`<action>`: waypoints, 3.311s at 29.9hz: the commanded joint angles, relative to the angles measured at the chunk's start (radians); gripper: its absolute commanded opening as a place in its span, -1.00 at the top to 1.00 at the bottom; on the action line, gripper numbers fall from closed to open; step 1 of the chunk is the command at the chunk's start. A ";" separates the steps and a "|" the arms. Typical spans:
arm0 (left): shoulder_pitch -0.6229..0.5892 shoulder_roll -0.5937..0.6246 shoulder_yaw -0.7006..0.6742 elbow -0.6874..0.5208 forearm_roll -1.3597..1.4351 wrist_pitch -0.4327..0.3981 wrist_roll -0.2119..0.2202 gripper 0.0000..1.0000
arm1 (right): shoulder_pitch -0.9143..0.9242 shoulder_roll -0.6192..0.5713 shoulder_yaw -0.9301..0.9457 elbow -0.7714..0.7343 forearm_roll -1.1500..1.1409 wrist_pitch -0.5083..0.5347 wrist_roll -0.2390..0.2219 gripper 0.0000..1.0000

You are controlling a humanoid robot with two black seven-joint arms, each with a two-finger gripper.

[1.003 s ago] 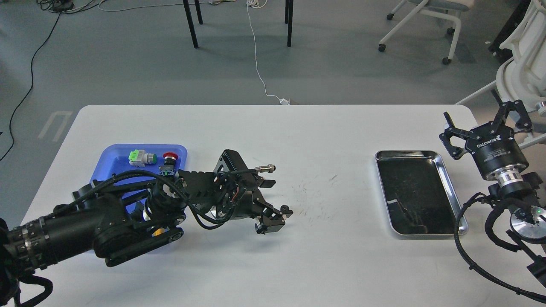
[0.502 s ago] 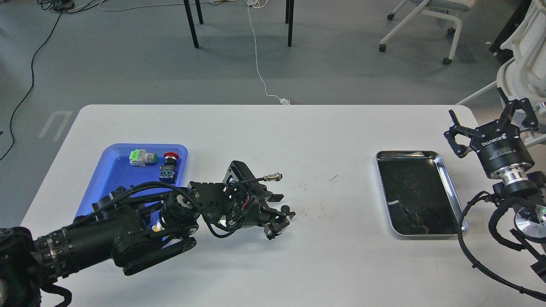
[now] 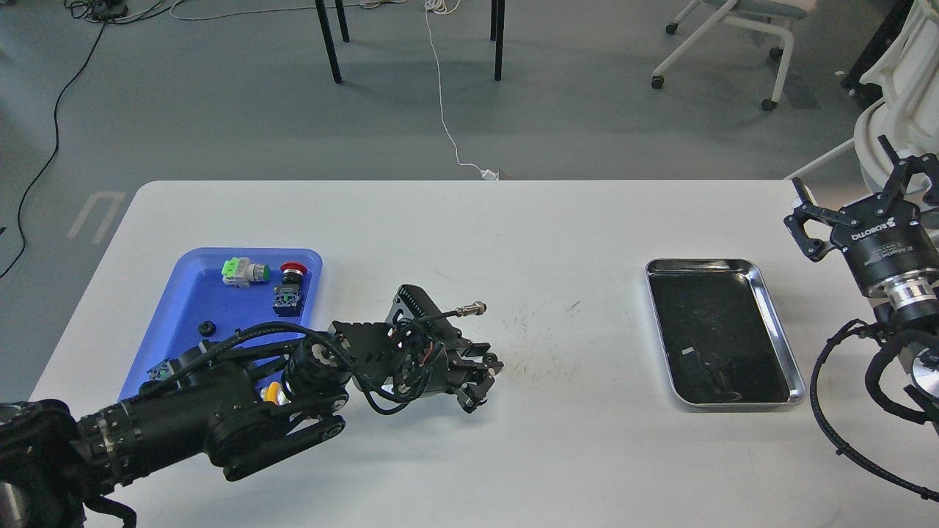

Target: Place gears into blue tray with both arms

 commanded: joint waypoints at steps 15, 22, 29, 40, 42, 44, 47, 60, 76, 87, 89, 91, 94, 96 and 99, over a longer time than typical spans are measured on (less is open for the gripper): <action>-0.005 0.420 -0.105 -0.182 -0.105 0.132 -0.032 0.81 | 0.000 -0.015 -0.004 0.036 -0.008 0.000 0.000 -0.97; 0.036 0.655 -0.094 -0.127 -0.154 0.144 -0.164 0.81 | 0.006 -0.005 -0.007 0.036 -0.011 0.000 0.000 -0.97; 0.079 0.656 -0.094 0.052 -0.159 0.173 -0.172 0.78 | 0.018 -0.005 -0.013 0.037 -0.012 0.000 0.000 -0.97; 0.081 0.532 -0.094 0.272 -0.205 0.192 -0.198 0.64 | 0.017 -0.015 -0.013 0.037 -0.012 0.000 0.000 -0.97; 0.078 0.515 -0.095 0.302 -0.206 0.192 -0.198 0.46 | 0.017 -0.015 -0.013 0.037 -0.012 0.000 0.000 -0.97; 0.073 0.511 -0.097 0.319 -0.211 0.192 -0.198 0.19 | 0.017 -0.012 -0.013 0.039 -0.012 0.000 0.000 -0.97; 0.067 0.511 -0.100 0.318 -0.264 0.195 -0.201 -0.19 | 0.017 -0.014 -0.013 0.039 -0.012 0.000 0.000 -0.97; -0.108 0.549 -0.115 0.304 -1.130 0.182 -0.276 -0.90 | 0.064 -0.017 0.010 0.034 -0.012 0.000 0.002 -0.97; -0.211 0.396 -0.276 0.333 -2.173 -0.078 -0.263 -0.95 | 0.185 -0.006 0.051 -0.035 0.006 0.000 -0.012 -0.97; -0.188 0.121 -0.428 0.574 -2.320 -0.115 -0.256 -0.95 | 0.345 0.187 0.092 -0.254 0.049 0.000 -0.110 -0.97; -0.169 0.103 -0.451 0.608 -2.329 -0.143 -0.252 -0.95 | 0.372 0.231 0.094 -0.330 0.049 0.000 -0.129 -0.97; -0.154 0.087 -0.468 0.621 -2.343 -0.163 -0.250 -0.95 | 0.386 0.265 0.094 -0.383 0.051 0.000 -0.150 -0.97; -0.122 0.069 -0.471 0.623 -2.354 -0.169 -0.247 -0.95 | 0.388 0.320 0.091 -0.444 0.049 0.000 -0.164 -0.97; -0.105 0.055 -0.471 0.625 -2.354 -0.166 -0.252 -0.95 | 0.388 0.351 0.089 -0.492 0.049 0.000 -0.164 -0.97; -0.079 0.041 -0.470 0.625 -2.352 -0.161 -0.260 -0.95 | 0.389 0.390 0.088 -0.552 0.049 0.000 -0.160 -0.97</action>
